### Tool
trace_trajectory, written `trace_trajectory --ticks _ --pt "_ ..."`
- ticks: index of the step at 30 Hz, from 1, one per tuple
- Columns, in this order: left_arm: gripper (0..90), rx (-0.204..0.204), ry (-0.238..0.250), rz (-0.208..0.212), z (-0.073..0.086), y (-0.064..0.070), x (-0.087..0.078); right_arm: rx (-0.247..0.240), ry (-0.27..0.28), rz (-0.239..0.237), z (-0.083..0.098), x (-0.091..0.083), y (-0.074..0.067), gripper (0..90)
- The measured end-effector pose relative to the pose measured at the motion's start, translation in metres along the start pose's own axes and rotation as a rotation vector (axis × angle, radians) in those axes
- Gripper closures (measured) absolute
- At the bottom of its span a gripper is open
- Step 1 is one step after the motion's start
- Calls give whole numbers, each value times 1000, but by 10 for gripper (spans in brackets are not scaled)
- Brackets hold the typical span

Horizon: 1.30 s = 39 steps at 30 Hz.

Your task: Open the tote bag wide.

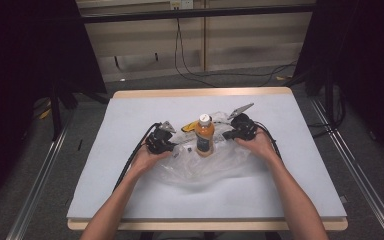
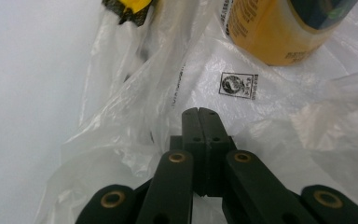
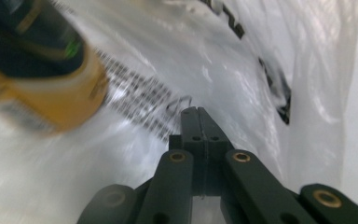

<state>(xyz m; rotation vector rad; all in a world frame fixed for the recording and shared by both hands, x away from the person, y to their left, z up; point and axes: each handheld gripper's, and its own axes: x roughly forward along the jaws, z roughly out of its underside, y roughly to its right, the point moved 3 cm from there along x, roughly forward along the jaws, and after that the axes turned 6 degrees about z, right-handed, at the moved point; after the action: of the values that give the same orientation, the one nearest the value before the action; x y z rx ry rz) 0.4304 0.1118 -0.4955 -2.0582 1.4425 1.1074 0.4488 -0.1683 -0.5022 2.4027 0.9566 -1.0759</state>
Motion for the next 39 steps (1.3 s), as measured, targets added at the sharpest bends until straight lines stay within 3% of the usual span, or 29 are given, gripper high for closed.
trace_trajectory --ticks 2,3,5,7,8,9,10,11,12,15,18,26,33,37,39 --pt "900 19 -3 -5 -1 -3 1 19 12 15 -3 4 1 900" --pt "900 0 9 -9 -1 -4 2 37 26 12 -3 6 3 900" --pt "900 -39 48 0 -1 -6 4 46 28 67 -5 7 5 900" --pt "900 -19 17 4 -1 -8 2 57 30 65 -6 8 6 900" --pt "900 -23 31 15 -1 -7 2 54 30 61 -6 8 5 900" --pt "900 -55 69 7 -2 -5 2 58 34 49 -7 7 5 900" --pt "900 -54 77 9 -3 -5 0 68 46 39 -7 6 4 900" --pt "900 -59 128 28 -4 -4 -2 67 55 35 -8 4 3 900" --pt "900 -55 142 30 -6 -3 -6 65 71 9 -10 0 2 900" --pt "900 -45 216 71 -10 5 -17 59 106 -2 -13 -10 -1 900" --pt "900 -33 259 83 -11 9 -27 77 157 -49 -16 -22 -2 900" --pt "900 -31 355 87 -9 12 -44 84 205 -70 -21 -42 -4 900" --pt "900 -37 370 73 -7 12 -51 87 242 -117 -24 -57 -7 900" --pt "900 -41 380 76 -8 15 -54 99 270 -102 -23 -68 -6 900" --pt "900 -29 378 73 -7 16 -57 112 307 -117 -23 -75 -6 900"
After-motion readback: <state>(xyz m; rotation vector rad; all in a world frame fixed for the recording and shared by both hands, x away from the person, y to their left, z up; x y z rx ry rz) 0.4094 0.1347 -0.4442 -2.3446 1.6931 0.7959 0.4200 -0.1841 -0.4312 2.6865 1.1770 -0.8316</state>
